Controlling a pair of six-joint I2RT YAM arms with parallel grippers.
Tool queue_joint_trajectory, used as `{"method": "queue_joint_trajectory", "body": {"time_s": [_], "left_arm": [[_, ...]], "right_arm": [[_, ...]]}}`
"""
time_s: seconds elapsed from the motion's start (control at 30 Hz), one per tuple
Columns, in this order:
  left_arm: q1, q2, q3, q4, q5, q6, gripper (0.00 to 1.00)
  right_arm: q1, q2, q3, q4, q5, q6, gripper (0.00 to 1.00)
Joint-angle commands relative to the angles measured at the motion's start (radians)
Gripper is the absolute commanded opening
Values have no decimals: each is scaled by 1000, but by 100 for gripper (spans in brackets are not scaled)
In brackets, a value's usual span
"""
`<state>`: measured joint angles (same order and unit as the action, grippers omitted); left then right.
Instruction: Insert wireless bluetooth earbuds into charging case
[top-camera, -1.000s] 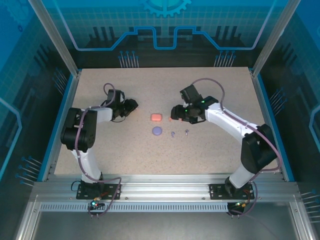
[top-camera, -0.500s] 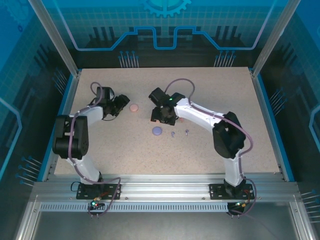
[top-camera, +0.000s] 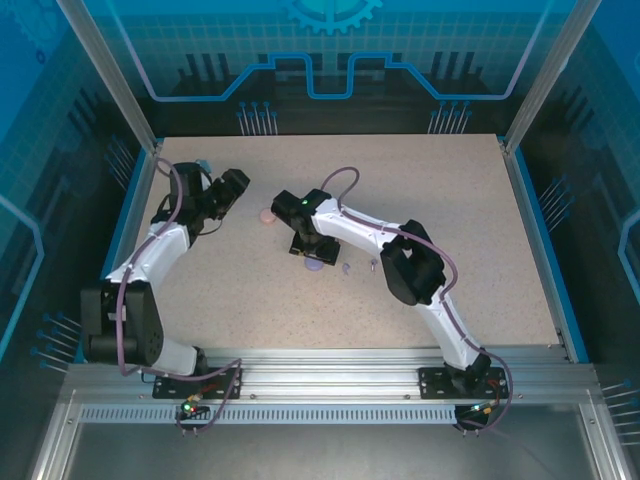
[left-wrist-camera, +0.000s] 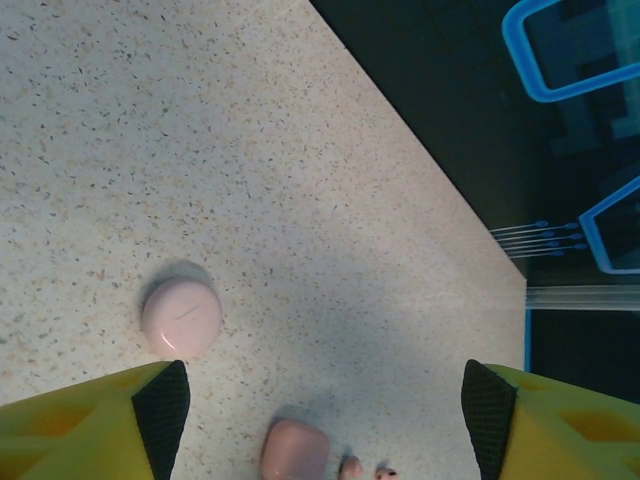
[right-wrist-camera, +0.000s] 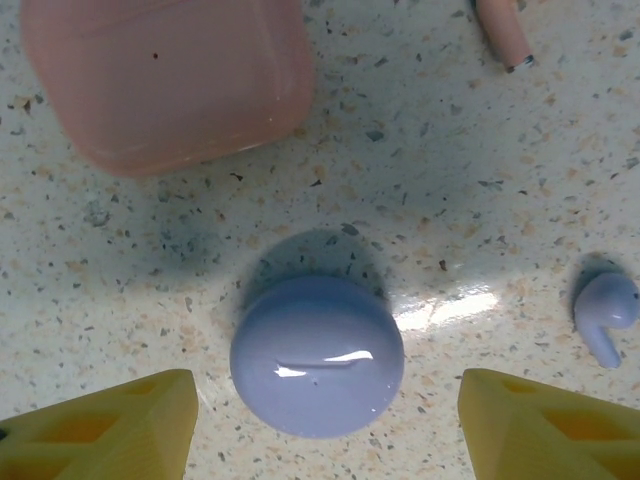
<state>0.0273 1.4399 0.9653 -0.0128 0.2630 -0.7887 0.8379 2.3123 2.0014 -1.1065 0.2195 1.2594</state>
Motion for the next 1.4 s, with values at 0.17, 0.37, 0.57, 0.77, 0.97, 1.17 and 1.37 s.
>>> {"method": "queue_joint_trajectory", "body": {"time_s": [0.17, 0.37, 0.57, 0.77, 0.97, 1.17, 1.37], "left_arm": [[2, -73, -11, 17, 28, -32, 76], [3, -93, -13, 19, 27, -20, 78], [2, -99, -30, 25, 27, -18, 78], [2, -127, -82, 9, 51, -14, 80], [-1, -239, -199, -28, 69, -10, 80], [-47, -380, -364, -33, 84, -64, 80], [-200, -467, -555, 115, -22, -152, 80]], "right_arm": [[16, 92, 51, -60, -4, 68, 69], [13, 122, 71, -61, 3, 39, 65], [6, 119, 58, -32, -23, 18, 61], [7, 103, 33, 8, -56, 5, 51], [8, 34, -41, 76, -79, 18, 41], [7, -11, -44, 103, -101, 42, 41], [-8, -11, -11, 110, -125, 72, 41]]}}
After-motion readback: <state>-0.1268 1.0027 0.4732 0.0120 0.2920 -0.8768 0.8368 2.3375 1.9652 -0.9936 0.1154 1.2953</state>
